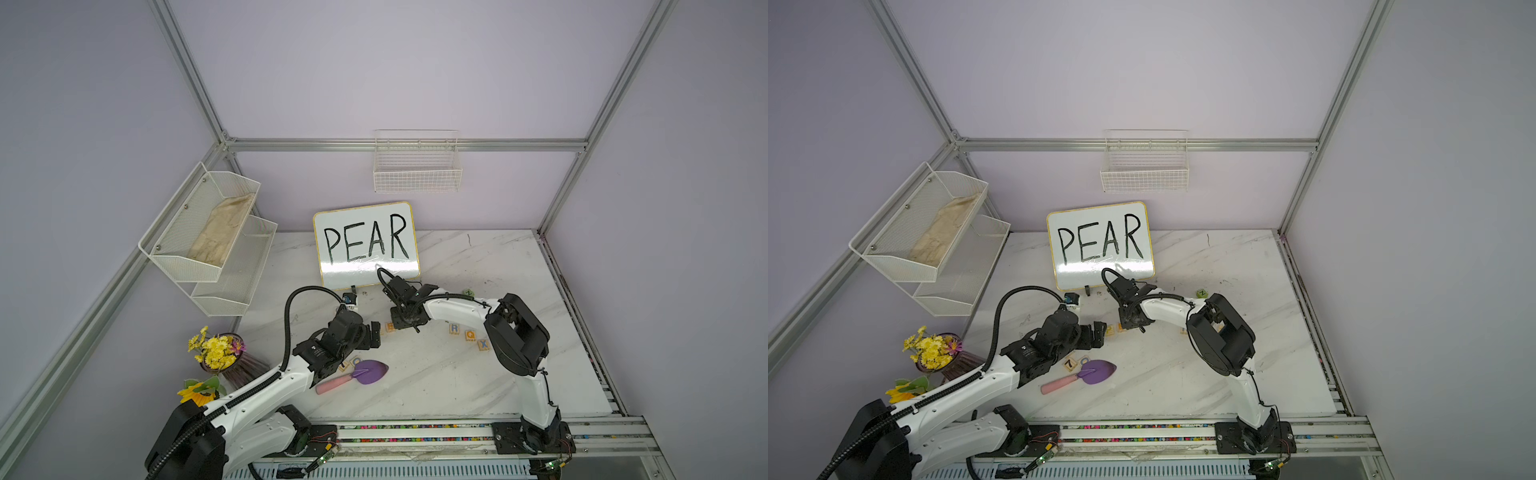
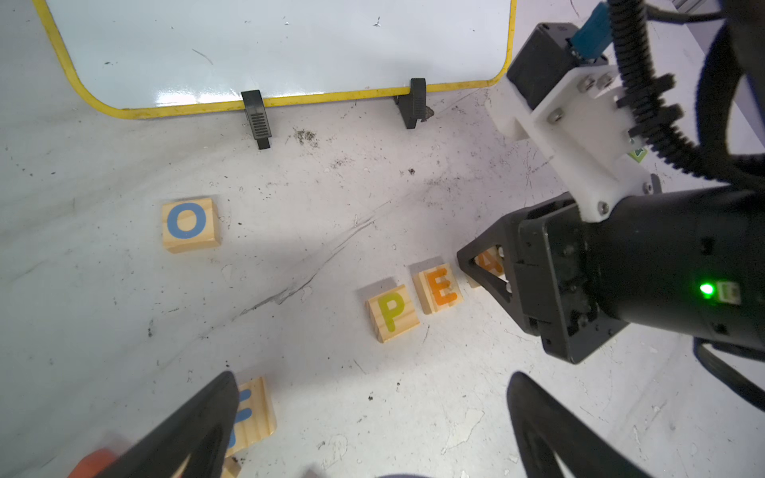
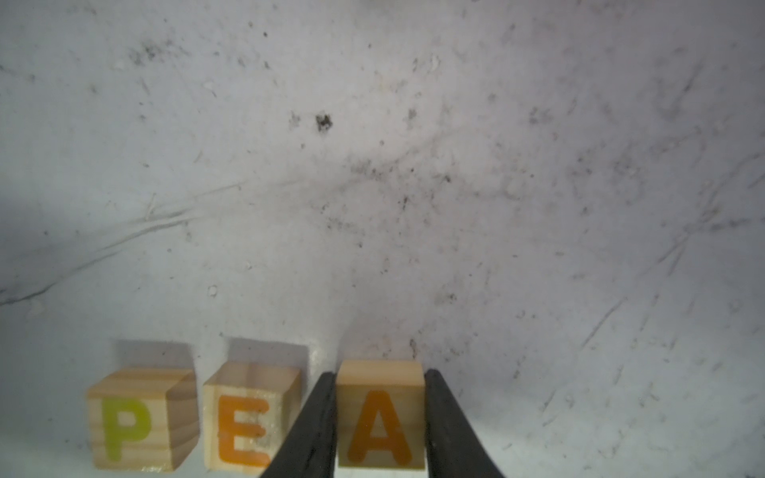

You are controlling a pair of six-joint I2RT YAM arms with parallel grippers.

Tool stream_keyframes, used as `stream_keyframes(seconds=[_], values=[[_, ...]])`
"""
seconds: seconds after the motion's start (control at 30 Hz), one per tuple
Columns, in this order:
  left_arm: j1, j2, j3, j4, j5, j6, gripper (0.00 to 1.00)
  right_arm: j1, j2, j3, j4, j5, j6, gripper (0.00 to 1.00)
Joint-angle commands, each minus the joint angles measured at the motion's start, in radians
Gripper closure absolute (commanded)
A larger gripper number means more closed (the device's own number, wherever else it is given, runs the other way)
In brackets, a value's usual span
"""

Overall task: Spell the uppercase word “pear” with letter blocks
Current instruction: Adjust the letter block at the center of the board.

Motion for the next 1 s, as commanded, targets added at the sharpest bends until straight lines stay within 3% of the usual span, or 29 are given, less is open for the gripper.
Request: stream_keyframes(seconds=[0.0, 0.97], values=[[0.005, -0.018, 0.060, 0.009, -0.013, -0.004, 0.00, 0.009, 0.025, -0.018, -0.015, -0.007, 0.012, 0.66], [0.006, -0.012, 0.056, 0.019, -0.002, 0.000, 0.00, 0.028, 0.008, -0.047, -0.011, 0.009, 0.006, 0.66]])
